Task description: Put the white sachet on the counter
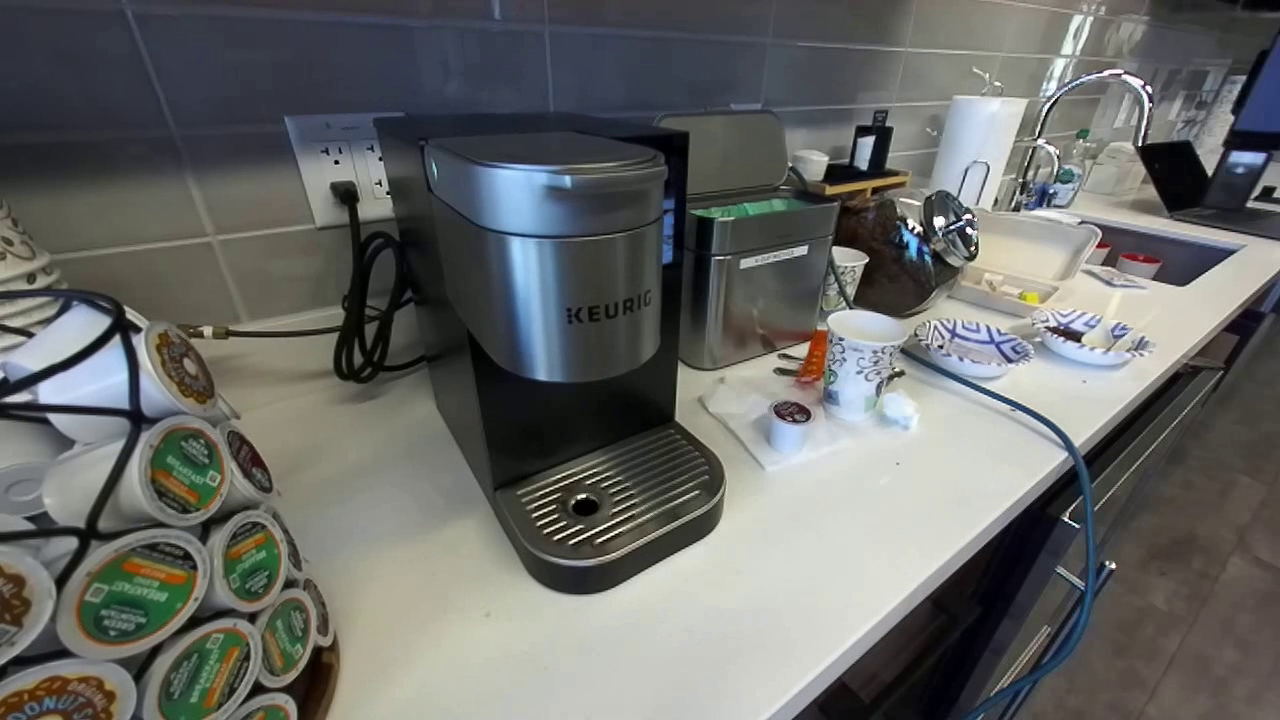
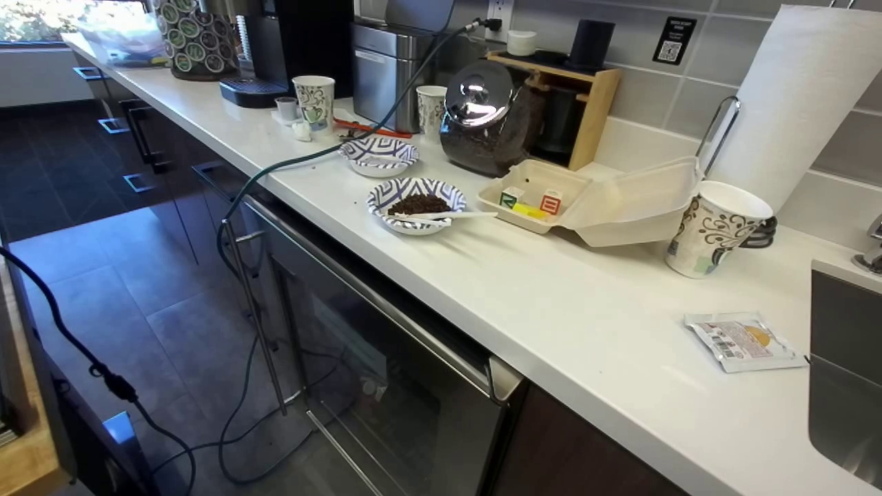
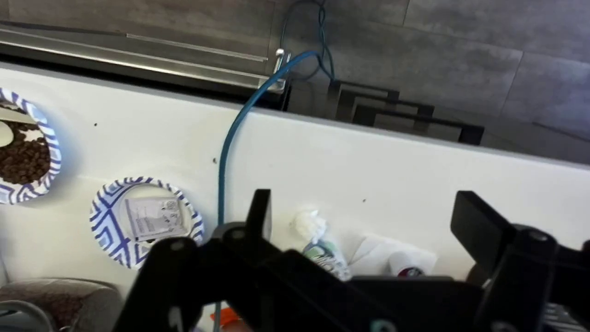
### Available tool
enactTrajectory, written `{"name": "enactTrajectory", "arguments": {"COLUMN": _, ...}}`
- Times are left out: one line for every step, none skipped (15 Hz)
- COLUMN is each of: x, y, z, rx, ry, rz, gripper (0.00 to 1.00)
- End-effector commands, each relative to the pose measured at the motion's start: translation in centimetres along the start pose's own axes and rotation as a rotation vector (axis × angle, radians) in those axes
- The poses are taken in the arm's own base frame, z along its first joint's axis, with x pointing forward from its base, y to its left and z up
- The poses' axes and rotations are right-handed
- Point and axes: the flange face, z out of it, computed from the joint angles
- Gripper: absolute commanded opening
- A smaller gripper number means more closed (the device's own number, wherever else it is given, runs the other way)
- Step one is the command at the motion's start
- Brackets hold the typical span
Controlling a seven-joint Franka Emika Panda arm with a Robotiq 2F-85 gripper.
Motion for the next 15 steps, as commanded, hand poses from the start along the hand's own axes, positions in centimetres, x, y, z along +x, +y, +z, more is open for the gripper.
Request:
{"name": "enactTrajectory", "arguments": {"x": 1.7, "y": 9.4, "z": 2.9, "rx": 0.107, "ry": 0.075, "rz": 0.054, "gripper": 1.00}}
{"name": "enactTrajectory", "arguments": {"x": 1.8, "y": 12.3, "z": 4.1, "rx": 0.129, "ry": 0.080, "rz": 0.077, "gripper": 1.00}}
{"name": "enactTrajectory", "arguments": {"x": 1.9, "y": 15.2, "z": 5.4, "rx": 0.159, "ry": 0.089, "rz": 0.088, "gripper": 1.00}}
{"name": "enactTrajectory", "arguments": {"x": 2.0, "y": 17.8, "z": 6.9, "rx": 0.184, "ry": 0.070, "rz": 0.122, "gripper": 1.00}}
{"name": "enactTrajectory", "arguments": {"x": 2.0, "y": 20.2, "z": 8.3, "rx": 0.217, "ry": 0.047, "rz": 0.137, "gripper": 1.00}}
{"name": "enactTrajectory", "arguments": {"x": 0.8, "y": 17.1, "z": 6.1, "rx": 0.170, "ry": 0.069, "rz": 0.120, "gripper": 1.00}}
{"name": "enactTrajectory", "arguments": {"x": 0.7, "y": 19.1, "z": 7.3, "rx": 0.189, "ry": 0.058, "rz": 0.135, "gripper": 1.00}}
{"name": "enactTrajectory", "arguments": {"x": 0.8, "y": 20.4, "z": 8.2, "rx": 0.198, "ry": 0.049, "rz": 0.143, "gripper": 1.00}}
{"name": "enactTrajectory", "arguments": {"x": 1.1, "y": 20.8, "z": 8.7, "rx": 0.201, "ry": 0.043, "rz": 0.146, "gripper": 1.00}}
{"name": "enactTrajectory", "arguments": {"x": 1.5, "y": 20.7, "z": 8.8, "rx": 0.202, "ry": 0.040, "rz": 0.144, "gripper": 1.00}}
{"name": "enactTrajectory", "arguments": {"x": 1.8, "y": 20.5, "z": 8.7, "rx": 0.201, "ry": 0.041, "rz": 0.138, "gripper": 1.00}}
{"name": "enactTrajectory", "arguments": {"x": 1.9, "y": 20.3, "z": 8.6, "rx": 0.199, "ry": 0.044, "rz": 0.133, "gripper": 1.00}}
{"name": "enactTrajectory", "arguments": {"x": 2.6, "y": 19.8, "z": 8.9, "rx": 0.195, "ry": 0.055, "rz": 0.145, "gripper": 1.00}}
{"name": "enactTrajectory", "arguments": {"x": 4.2, "y": 19.1, "z": 10.1, "rx": 0.178, "ry": 0.072, "rz": 0.186, "gripper": 1.00}}
{"name": "enactTrajectory", "arguments": {"x": 5.3, "y": 18.4, "z": 10.9, "rx": 0.181, "ry": 0.091, "rz": 0.215, "gripper": 1.00}}
